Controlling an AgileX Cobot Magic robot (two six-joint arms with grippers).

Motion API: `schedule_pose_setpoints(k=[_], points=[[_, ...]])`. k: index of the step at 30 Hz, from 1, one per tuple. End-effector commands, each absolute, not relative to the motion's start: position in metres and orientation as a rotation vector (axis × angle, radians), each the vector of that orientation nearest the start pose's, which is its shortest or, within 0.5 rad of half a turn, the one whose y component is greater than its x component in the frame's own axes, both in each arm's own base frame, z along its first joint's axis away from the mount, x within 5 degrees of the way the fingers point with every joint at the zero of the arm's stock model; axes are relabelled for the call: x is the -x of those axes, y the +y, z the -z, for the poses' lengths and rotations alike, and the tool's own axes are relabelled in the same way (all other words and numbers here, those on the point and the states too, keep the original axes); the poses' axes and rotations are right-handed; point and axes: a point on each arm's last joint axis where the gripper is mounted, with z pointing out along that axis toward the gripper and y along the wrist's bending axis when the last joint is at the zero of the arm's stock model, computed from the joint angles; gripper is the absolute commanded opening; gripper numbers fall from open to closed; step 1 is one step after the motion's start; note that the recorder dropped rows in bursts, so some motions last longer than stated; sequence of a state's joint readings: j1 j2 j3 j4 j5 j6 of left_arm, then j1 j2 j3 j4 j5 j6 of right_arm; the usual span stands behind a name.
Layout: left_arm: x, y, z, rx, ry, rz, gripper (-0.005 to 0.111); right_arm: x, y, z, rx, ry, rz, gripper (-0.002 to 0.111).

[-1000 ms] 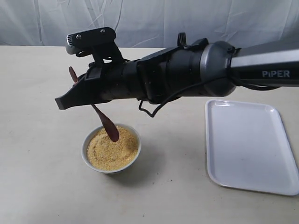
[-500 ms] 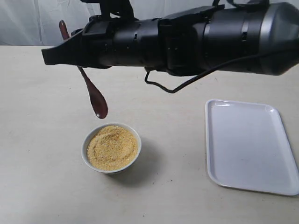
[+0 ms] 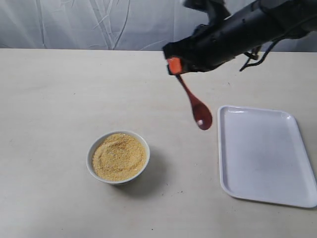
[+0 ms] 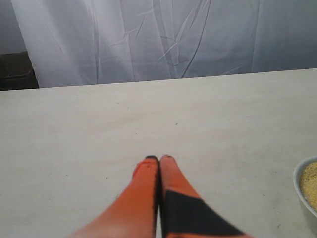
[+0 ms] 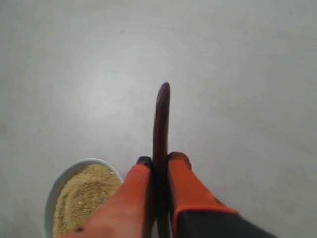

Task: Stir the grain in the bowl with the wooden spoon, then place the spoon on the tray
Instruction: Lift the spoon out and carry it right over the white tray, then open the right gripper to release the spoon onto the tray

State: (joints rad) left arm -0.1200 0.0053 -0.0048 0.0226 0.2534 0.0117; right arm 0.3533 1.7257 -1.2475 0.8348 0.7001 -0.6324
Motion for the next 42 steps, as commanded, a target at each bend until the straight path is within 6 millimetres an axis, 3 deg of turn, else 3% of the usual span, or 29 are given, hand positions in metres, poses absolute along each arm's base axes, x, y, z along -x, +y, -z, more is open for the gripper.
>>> schedule_pose_setpoints(k=[1, 7, 11, 16, 25, 29, 36, 42], points=[[-0.055, -0.006, -0.191, -0.127, 1.719, 0.060, 0.000, -0.350, 0.103, -0.253, 0.310, 2.530, -0.778, -0.001], [-0.055, -0.006, -0.191, -0.127, 1.719, 0.060, 0.000, -0.348, 0.034, -0.218, -0.033, 2.609, -0.621, -0.001], [-0.055, -0.006, -0.191, -0.127, 1.719, 0.060, 0.000, -0.336, 0.013, -0.187, -0.205, 2.613, -0.505, -0.001], [-0.055, -0.006, -0.191, -0.127, 1.719, 0.060, 0.000, -0.330, 0.011, -0.172, -0.285, 2.613, -0.457, -0.001], [-0.055, -0.006, -0.191, -0.127, 1.719, 0.060, 0.000, -0.328, 0.018, -0.127, -0.369, 2.785, -0.551, -0.001], [-0.055, -0.006, -0.191, -0.127, 1.719, 0.060, 0.000, -0.328, 0.020, -0.120, -0.423, 2.795, -0.587, 0.000], [-0.055, -0.006, -0.191, -0.127, 1.719, 0.060, 0.000, -0.326, 0.021, -0.122, -0.391, 2.815, -0.589, 0.043], [-0.055, -0.006, -0.191, -0.127, 1.719, 0.060, 0.000, -0.321, 0.017, -0.149, -0.372, 2.784, -0.521, 0.045]])
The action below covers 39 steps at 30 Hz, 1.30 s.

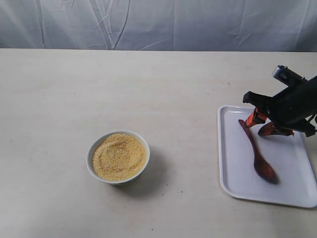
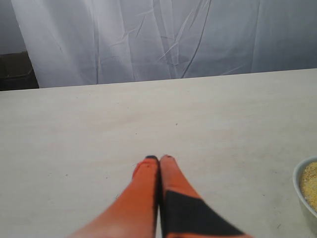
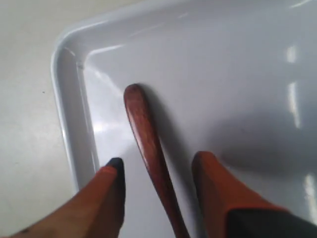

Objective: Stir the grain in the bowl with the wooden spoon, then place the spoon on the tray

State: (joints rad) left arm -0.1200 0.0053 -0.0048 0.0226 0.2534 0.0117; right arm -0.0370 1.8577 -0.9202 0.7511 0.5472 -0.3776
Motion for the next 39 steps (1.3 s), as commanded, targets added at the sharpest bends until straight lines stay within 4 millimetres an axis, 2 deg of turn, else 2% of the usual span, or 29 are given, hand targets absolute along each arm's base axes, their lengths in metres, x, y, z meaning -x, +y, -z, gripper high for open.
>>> schedule_pose_setpoints(k=[1, 4, 6, 11, 15, 18, 21, 22, 26, 29, 32, 35, 39], points=[[-0.055, -0.006, -0.191, -0.127, 1.719, 0.060, 0.000, -0.319, 0.016, -0.156, -0.364, 2.773, -0.513, 0.045], [-0.055, -0.006, -0.191, -0.127, 1.719, 0.060, 0.000, -0.312, 0.017, -0.179, -0.295, 2.746, -0.505, 0.045], [-0.055, -0.006, -0.191, -0.127, 1.719, 0.060, 0.000, -0.304, 0.020, -0.192, -0.257, 2.751, -0.532, 0.038], [-0.055, -0.006, -0.191, -0.127, 1.719, 0.060, 0.000, -0.280, 0.022, -0.223, -0.108, 2.793, -0.536, 0.000], [-0.055, -0.006, -0.191, -0.127, 1.719, 0.060, 0.000, -0.258, 0.021, -0.248, -0.031, 2.745, -0.487, 0.000], [-0.055, -0.006, -0.191, -0.127, 1.719, 0.060, 0.000, -0.233, 0.020, -0.261, 0.009, 2.693, -0.438, 0.000], [-0.055, -0.006, -0.191, -0.127, 1.719, 0.060, 0.000, -0.200, 0.020, -0.271, 0.040, 2.624, -0.397, 0.000], [-0.055, -0.006, -0.191, -0.127, 1.719, 0.060, 0.000, -0.178, 0.019, -0.277, 0.062, 2.556, -0.351, 0.000], [-0.055, -0.006, -0.191, -0.127, 1.719, 0.060, 0.000, -0.137, 0.015, -0.283, 0.088, 2.365, -0.244, 0.000], [-0.055, -0.006, -0.191, -0.127, 1.719, 0.060, 0.000, -0.092, 0.014, -0.294, 0.090, 2.066, -0.163, 0.000], [-0.055, -0.006, -0.191, -0.127, 1.719, 0.060, 0.000, -0.063, 0.011, -0.298, 0.114, 1.879, -0.070, 0.000], [-0.055, -0.006, -0.191, -0.127, 1.719, 0.060, 0.000, -0.046, 0.012, -0.298, 0.123, 1.826, -0.072, 0.000], [-0.055, -0.006, -0.191, -0.127, 1.719, 0.060, 0.000, -0.040, 0.014, -0.299, 0.117, 1.788, -0.095, 0.000]])
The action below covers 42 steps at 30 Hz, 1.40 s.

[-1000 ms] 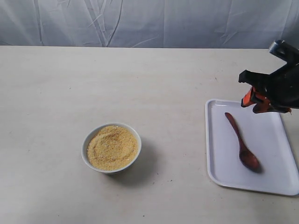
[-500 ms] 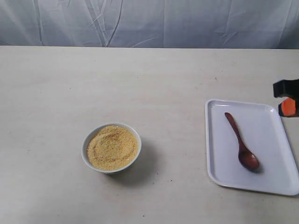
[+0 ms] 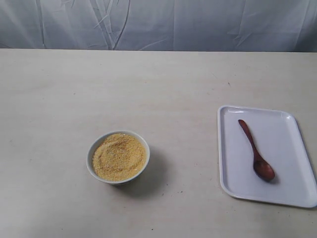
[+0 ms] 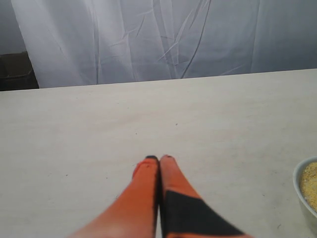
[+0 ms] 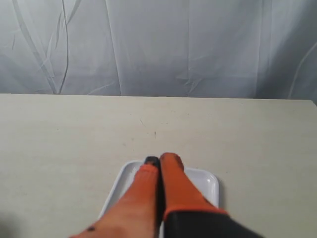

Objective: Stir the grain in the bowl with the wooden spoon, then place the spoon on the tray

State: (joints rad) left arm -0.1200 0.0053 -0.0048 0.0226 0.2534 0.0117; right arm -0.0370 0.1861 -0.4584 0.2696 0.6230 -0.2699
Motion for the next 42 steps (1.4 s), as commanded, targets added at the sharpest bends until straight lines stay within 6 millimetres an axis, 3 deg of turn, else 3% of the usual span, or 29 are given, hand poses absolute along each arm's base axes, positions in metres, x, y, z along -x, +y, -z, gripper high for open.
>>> schedule_pose_setpoints(k=[1, 10, 16, 26, 35, 42], points=[[-0.055, -0.006, -0.191, -0.127, 1.719, 0.060, 0.000, -0.039, 0.014, -0.300, 0.115, 1.786, -0.102, 0.000], [-0.055, -0.006, -0.191, -0.127, 1.719, 0.060, 0.000, -0.038, 0.015, -0.300, 0.111, 1.776, -0.116, 0.000], [-0.055, -0.006, -0.191, -0.127, 1.719, 0.060, 0.000, -0.015, 0.015, -0.299, 0.116, 1.643, -0.103, 0.000], [-0.055, -0.006, -0.191, -0.127, 1.719, 0.060, 0.000, -0.025, 0.017, -0.274, 0.170, 1.687, -0.188, 0.000], [-0.055, -0.006, -0.191, -0.127, 1.719, 0.060, 0.000, -0.038, 0.018, -0.236, 0.172, 1.786, -0.204, 0.000], [-0.055, -0.006, -0.191, -0.127, 1.719, 0.060, 0.000, -0.040, 0.017, -0.228, 0.162, 1.790, -0.203, 0.000]])
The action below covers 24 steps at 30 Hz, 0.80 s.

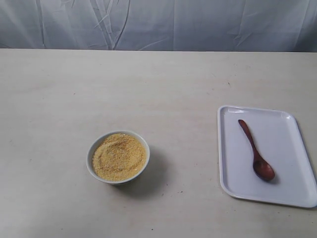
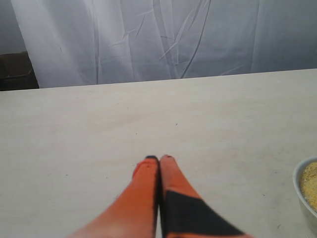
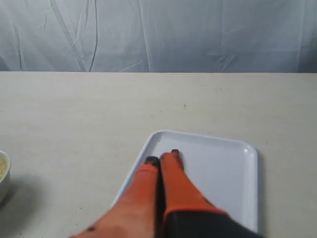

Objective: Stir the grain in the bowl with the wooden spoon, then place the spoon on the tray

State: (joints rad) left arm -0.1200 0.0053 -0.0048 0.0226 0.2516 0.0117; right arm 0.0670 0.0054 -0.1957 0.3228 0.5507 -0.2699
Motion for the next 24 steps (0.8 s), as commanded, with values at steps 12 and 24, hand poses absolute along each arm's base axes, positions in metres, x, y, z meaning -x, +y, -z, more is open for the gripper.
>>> schedule_pose_setpoints(k=[12, 24], points=[[-0.055, -0.006, -0.191, -0.127, 1.719, 0.060, 0.000, -0.044, 0.004, -0.227, 0.085, 1.773, -0.043, 0.000], [-0.055, -0.006, -0.191, -0.127, 1.719, 0.060, 0.000, -0.052, 0.002, -0.182, 0.080, 1.853, -0.015, 0.000]])
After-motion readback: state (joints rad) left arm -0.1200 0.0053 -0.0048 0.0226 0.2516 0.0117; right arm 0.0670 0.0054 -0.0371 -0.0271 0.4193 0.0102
